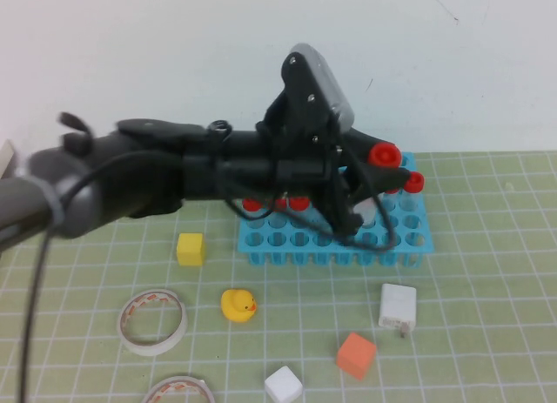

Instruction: Place the test tubes

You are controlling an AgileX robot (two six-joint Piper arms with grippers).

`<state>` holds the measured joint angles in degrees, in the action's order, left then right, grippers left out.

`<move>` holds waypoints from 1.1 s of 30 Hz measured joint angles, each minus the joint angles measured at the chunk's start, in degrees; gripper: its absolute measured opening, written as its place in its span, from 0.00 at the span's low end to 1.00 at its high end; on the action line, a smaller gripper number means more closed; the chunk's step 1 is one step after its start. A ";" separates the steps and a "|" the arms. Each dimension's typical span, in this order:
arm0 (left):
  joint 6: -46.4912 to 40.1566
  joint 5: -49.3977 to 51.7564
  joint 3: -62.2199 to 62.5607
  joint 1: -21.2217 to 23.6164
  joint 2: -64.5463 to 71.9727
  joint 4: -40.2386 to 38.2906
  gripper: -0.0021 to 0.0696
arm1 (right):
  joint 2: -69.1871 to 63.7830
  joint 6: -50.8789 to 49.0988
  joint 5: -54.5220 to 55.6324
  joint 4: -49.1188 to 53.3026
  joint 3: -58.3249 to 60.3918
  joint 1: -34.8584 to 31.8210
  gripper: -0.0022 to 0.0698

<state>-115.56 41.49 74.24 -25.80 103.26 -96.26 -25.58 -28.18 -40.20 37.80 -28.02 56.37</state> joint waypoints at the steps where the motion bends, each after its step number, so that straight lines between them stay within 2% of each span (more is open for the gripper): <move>1: 0.87 -0.13 1.31 0.00 1.65 0.00 0.38 | 1.56 -1.80 -0.60 1.16 1.37 0.00 0.04; 8: 2.10 0.37 10.36 -1.75 12.29 -0.21 0.38 | 7.87 -5.36 -1.21 5.69 8.14 0.00 0.04; 23: 3.86 -1.14 30.25 -2.13 30.86 -0.21 0.38 | 8.01 -6.30 -3.54 7.61 8.79 0.00 0.04; 33: 6.56 -3.48 36.79 -2.16 37.77 -0.21 0.38 | 8.01 -7.06 -3.54 8.30 8.91 0.00 0.03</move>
<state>-109.01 38.00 111.03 -27.96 141.03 -96.48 -17.57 -35.23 -43.74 46.11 -19.11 56.37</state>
